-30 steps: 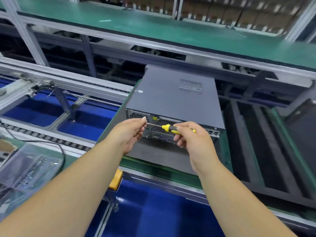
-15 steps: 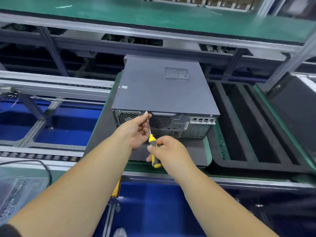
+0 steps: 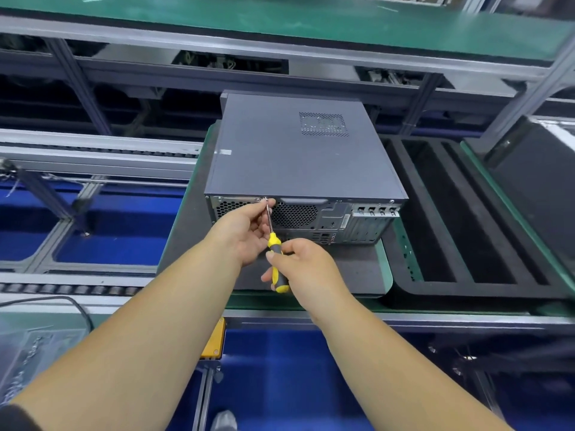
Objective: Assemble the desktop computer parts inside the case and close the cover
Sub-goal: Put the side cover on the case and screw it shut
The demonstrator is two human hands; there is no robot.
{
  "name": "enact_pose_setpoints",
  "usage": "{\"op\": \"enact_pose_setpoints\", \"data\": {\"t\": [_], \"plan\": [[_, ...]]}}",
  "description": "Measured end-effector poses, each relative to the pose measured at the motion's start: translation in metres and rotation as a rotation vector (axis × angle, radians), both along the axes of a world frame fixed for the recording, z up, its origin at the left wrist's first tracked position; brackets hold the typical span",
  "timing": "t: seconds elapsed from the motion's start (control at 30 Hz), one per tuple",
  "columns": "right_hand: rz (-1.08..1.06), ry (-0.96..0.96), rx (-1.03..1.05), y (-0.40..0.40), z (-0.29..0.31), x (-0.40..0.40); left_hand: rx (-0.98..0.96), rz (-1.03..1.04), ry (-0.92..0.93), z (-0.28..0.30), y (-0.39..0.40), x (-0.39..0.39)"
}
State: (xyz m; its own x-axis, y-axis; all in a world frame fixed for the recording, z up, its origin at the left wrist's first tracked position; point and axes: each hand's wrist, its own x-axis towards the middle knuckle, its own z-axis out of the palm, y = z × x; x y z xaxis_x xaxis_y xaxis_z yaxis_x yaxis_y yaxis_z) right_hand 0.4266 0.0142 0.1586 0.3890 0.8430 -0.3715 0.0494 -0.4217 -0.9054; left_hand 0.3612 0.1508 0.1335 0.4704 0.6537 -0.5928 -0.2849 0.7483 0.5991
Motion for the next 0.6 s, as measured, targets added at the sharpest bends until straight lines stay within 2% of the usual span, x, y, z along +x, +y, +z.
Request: {"op": "enact_pose_setpoints", "data": {"t": [0.2,0.4,0.47,0.6], "plan": [[-0.017,0.189,-0.017,0.002,0.003,-0.007,0.054,-0.041,0.027,-0.002,0.003,-0.001],[-0.243,0.716,-0.059,0.009,0.006,-0.018,0.132,-0.111,0.083,0.004,-0.001,-0.008],[-0.287,0.758,-0.054,0.01,0.003,-0.019,0.12,-0.112,0.084,0.006,-0.001,-0.008],[-0.361,0.724,-0.085,0.012,0.001,-0.02,0.121,-0.111,0.114,0.006,-0.001,-0.007]]}}
